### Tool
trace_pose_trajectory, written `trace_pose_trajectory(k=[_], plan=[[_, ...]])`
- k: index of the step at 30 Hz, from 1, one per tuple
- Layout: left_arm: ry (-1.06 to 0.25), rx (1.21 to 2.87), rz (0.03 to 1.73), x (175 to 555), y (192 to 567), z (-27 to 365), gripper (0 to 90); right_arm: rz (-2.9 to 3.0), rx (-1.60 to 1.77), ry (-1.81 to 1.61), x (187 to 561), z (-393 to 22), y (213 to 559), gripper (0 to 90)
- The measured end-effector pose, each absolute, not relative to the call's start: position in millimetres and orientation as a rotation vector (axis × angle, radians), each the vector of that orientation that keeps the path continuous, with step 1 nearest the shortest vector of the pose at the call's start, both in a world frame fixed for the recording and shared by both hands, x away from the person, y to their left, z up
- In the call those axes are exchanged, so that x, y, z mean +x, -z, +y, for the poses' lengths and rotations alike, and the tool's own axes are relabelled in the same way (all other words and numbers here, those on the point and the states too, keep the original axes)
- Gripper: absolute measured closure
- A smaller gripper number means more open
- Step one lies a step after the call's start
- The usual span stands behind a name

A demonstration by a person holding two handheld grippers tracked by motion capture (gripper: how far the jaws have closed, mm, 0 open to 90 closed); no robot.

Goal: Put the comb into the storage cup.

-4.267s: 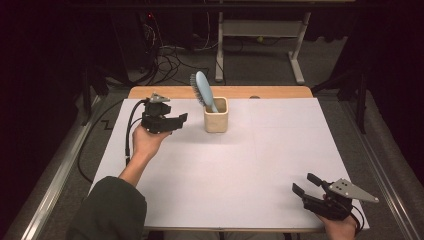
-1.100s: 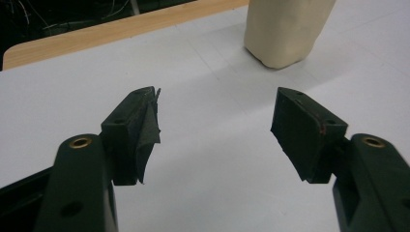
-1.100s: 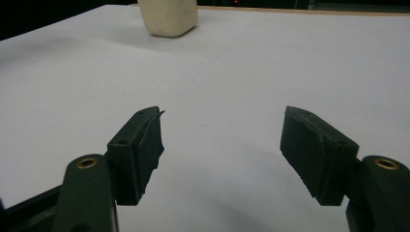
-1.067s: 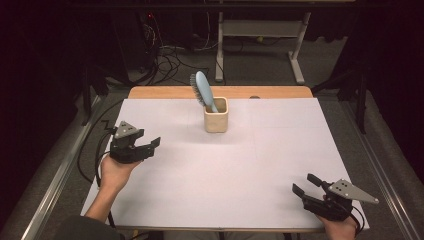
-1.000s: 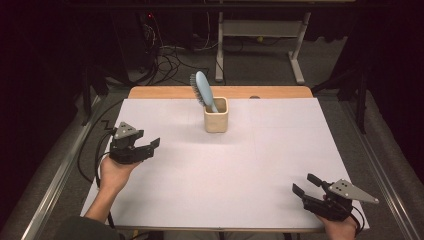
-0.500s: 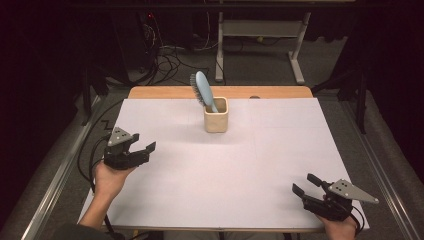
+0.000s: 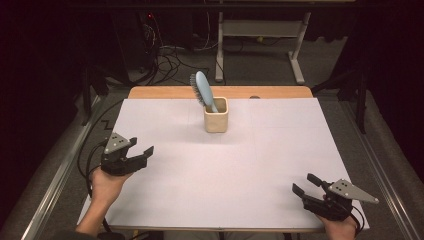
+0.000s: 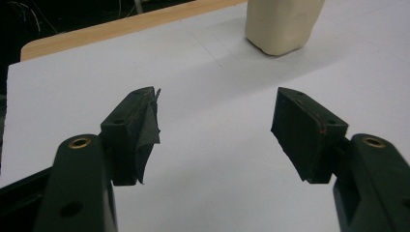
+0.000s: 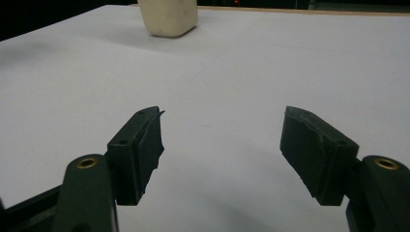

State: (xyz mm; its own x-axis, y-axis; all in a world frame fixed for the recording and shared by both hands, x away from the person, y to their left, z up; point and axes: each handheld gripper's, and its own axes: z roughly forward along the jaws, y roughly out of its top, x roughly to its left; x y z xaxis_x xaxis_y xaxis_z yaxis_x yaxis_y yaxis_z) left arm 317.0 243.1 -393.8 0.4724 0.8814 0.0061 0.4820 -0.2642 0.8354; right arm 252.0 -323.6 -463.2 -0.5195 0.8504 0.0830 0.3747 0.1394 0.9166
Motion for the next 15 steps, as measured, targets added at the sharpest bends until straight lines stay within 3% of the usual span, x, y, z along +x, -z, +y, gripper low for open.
trace_pose_trajectory(k=[15], plan=[[-0.608, 1.876, 1.149, 305, 405, 251, 33.6, 1.96, 1.173, -1.362, 252, -323, 463, 32.1]])
